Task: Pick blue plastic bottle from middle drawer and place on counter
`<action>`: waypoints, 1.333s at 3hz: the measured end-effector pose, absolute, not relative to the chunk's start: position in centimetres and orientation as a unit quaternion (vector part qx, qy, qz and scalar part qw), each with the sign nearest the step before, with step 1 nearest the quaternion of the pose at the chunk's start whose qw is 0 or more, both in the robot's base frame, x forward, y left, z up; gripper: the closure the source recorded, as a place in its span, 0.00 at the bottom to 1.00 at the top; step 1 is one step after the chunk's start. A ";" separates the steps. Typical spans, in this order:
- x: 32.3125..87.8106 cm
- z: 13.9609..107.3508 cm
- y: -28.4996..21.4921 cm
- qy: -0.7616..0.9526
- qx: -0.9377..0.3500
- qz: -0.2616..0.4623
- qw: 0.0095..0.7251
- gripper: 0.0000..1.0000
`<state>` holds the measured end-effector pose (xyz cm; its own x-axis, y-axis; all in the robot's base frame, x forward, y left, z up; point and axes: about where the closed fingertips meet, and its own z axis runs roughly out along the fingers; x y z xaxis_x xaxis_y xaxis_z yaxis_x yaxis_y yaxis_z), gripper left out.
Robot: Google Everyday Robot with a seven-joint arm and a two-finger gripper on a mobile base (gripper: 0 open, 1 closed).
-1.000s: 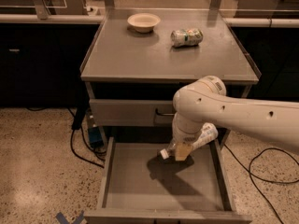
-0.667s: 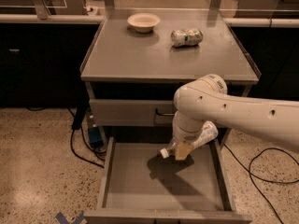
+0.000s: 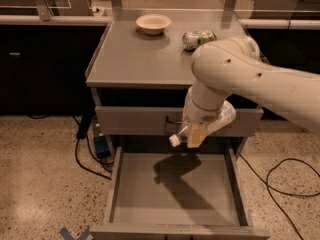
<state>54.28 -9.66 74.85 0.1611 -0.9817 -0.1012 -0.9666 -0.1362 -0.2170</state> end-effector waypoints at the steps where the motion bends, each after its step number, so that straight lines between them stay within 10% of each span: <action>1: 54.7 81.7 -8.5 0.625 -0.768 -0.060 0.125 1.00; 4: 57.8 88.6 -7.9 0.595 -0.788 -0.102 0.123 1.00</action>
Offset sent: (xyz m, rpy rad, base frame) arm 0.0245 0.0288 0.2136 -0.1104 -0.1747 0.1044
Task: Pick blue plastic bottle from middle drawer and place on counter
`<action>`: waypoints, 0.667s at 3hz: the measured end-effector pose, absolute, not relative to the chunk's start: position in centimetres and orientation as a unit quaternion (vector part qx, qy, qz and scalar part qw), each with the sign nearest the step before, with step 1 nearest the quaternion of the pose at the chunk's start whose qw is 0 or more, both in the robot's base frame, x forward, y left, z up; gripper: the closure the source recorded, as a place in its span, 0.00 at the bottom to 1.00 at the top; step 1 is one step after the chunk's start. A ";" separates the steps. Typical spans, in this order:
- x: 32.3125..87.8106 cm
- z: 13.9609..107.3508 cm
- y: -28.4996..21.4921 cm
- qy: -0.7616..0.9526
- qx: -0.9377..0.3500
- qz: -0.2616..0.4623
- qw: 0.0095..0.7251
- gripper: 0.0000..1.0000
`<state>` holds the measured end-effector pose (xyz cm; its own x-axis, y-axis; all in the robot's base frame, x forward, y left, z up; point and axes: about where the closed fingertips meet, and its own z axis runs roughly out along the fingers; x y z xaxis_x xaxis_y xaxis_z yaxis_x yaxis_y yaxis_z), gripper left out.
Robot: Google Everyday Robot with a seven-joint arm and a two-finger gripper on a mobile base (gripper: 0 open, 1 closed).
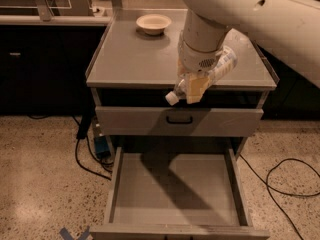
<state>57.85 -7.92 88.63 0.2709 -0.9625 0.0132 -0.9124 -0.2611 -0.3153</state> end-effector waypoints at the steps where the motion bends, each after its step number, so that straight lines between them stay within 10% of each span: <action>1: 61.5 88.8 -9.1 0.577 -0.803 -0.107 0.106 1.00; 2: 65.4 89.3 -10.6 0.568 -0.811 -0.105 0.095 1.00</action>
Offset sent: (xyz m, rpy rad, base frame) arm 0.1295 -0.0522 0.0222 -0.0768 0.0349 0.0801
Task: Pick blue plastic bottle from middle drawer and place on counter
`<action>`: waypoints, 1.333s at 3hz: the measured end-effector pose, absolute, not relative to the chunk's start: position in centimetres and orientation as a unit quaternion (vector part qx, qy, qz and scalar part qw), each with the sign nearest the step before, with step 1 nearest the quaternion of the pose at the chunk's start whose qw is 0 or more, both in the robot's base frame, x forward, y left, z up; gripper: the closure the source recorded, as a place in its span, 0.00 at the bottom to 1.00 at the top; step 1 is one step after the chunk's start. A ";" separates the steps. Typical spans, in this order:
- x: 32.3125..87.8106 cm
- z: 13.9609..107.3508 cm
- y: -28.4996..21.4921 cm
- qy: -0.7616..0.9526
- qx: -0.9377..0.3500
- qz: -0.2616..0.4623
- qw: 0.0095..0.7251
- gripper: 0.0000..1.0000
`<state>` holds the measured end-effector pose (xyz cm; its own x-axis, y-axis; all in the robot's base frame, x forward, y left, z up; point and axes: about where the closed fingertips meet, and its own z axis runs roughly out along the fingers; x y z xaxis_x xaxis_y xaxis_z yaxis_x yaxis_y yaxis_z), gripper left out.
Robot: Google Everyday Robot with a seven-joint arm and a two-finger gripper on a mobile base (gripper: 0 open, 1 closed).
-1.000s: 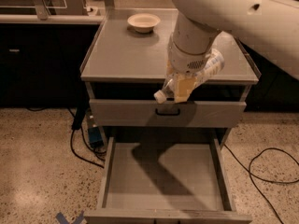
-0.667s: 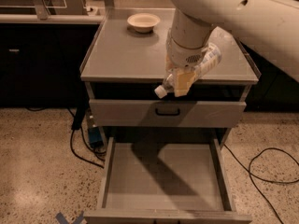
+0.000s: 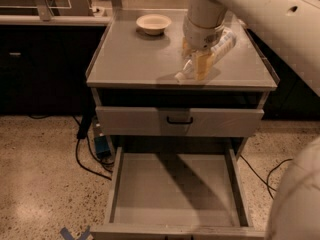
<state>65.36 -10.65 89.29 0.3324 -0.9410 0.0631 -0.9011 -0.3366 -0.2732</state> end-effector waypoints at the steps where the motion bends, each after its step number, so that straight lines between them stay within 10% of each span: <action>1: 69.2 89.1 -12.8 0.572 -0.810 -0.092 0.094 1.00; 4: 74.5 84.3 -17.3 0.625 -0.766 -0.016 0.146 1.00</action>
Offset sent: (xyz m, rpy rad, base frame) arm 0.0952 -0.0645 0.0057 0.0829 0.0579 -0.0558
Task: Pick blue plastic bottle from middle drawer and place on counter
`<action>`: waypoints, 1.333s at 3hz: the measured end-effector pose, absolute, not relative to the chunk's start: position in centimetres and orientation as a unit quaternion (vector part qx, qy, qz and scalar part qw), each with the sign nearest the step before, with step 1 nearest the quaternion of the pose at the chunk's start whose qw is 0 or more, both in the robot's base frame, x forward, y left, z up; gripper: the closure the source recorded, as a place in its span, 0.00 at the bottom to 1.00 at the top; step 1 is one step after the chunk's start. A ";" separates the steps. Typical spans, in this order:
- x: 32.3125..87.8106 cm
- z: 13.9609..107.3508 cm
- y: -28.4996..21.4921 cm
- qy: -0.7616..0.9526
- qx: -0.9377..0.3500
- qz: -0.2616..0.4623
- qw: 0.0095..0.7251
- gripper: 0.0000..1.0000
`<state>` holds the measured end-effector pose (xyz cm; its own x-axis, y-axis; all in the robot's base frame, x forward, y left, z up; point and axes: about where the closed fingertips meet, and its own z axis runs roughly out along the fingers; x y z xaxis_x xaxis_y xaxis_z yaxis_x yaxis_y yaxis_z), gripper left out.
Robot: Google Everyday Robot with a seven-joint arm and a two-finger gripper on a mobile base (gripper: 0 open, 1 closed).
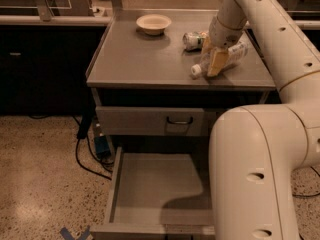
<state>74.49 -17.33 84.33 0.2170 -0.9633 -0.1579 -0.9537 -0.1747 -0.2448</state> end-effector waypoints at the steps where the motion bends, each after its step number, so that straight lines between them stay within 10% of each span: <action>1: 74.8 82.8 -17.6 0.636 -0.755 0.009 0.158 1.00; 4: 74.8 82.8 -17.6 0.636 -0.755 0.009 0.159 0.34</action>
Offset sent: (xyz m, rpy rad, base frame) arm 0.0030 -0.0028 -0.0157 0.0510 0.0249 -0.0210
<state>74.80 -17.62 82.77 0.1910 -0.9579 -0.2144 -0.9633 -0.1409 -0.2286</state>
